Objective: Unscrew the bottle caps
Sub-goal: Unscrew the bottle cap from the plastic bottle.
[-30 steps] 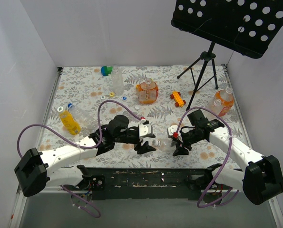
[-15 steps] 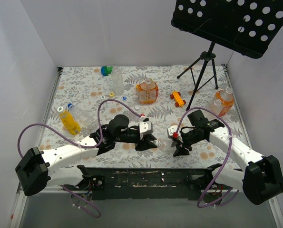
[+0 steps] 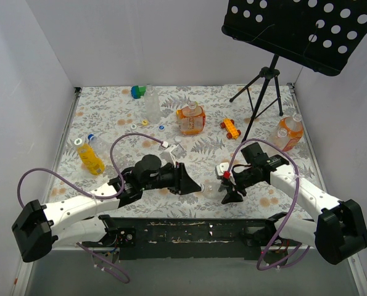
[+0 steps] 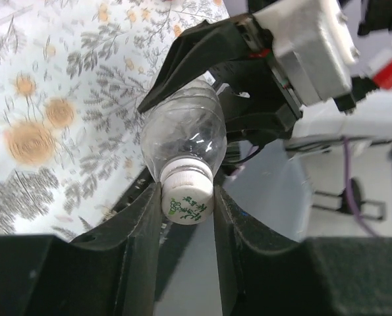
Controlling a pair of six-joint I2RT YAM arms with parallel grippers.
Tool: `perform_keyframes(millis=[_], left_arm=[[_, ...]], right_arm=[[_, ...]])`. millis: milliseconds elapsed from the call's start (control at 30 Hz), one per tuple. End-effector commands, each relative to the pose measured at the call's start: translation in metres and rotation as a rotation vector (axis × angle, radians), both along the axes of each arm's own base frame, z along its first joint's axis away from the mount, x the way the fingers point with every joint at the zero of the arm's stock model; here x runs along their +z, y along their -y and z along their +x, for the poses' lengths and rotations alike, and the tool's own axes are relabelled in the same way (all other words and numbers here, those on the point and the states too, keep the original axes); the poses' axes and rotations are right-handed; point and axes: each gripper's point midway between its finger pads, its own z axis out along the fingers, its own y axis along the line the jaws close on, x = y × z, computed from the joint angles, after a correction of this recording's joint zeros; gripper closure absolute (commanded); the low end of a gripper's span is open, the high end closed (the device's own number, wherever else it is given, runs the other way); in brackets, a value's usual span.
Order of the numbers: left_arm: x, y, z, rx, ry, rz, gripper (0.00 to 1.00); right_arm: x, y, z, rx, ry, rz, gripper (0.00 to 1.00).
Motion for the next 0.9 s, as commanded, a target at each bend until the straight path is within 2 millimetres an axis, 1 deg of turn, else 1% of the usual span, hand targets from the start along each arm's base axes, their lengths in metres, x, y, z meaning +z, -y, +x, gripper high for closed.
perform_keyframes(millis=[0,100,333,533,600,667,700,733,767,867], left_arm=[[0.012,-0.012,0.002,0.23,-0.366,-0.034,1.0],[0.023,-0.008,0.005,0.235,-0.376,-0.05,1.0],[0.02,-0.006,0.009,0.231,-0.342,-0.019,1.0],[0.028,-0.009,0.01,0.231,-0.299,-0.028,1.0],[0.03,-0.011,0.01,0.234,-0.285,-0.022,0.98],[0.034,-0.013,0.01,0.229,-0.269,-0.025,0.92],[0.036,-0.014,0.009,0.229,-0.265,-0.028,0.87],[0.038,-0.015,0.01,0.23,-0.263,-0.029,0.76],[0.039,-0.015,0.009,0.23,-0.262,-0.031,0.67],[0.043,-0.015,0.008,0.225,-0.263,-0.032,0.52]], right_arm=[[-0.006,0.007,0.005,-0.016,0.016,-0.047,0.94],[-0.006,0.007,0.005,-0.016,0.013,-0.047,0.94],[-0.007,0.008,0.005,-0.017,0.013,-0.053,0.94],[-0.008,0.008,0.005,-0.016,0.01,-0.052,0.94],[-0.007,0.008,0.006,-0.016,0.014,-0.052,0.94],[-0.008,0.008,0.005,-0.016,0.012,-0.053,0.94],[-0.007,0.007,0.005,-0.014,0.013,-0.051,0.94],[-0.008,0.008,0.005,-0.016,0.012,-0.053,0.94],[-0.007,0.008,0.006,-0.016,0.014,-0.052,0.94],[-0.007,0.008,0.005,-0.015,0.008,-0.052,0.94]])
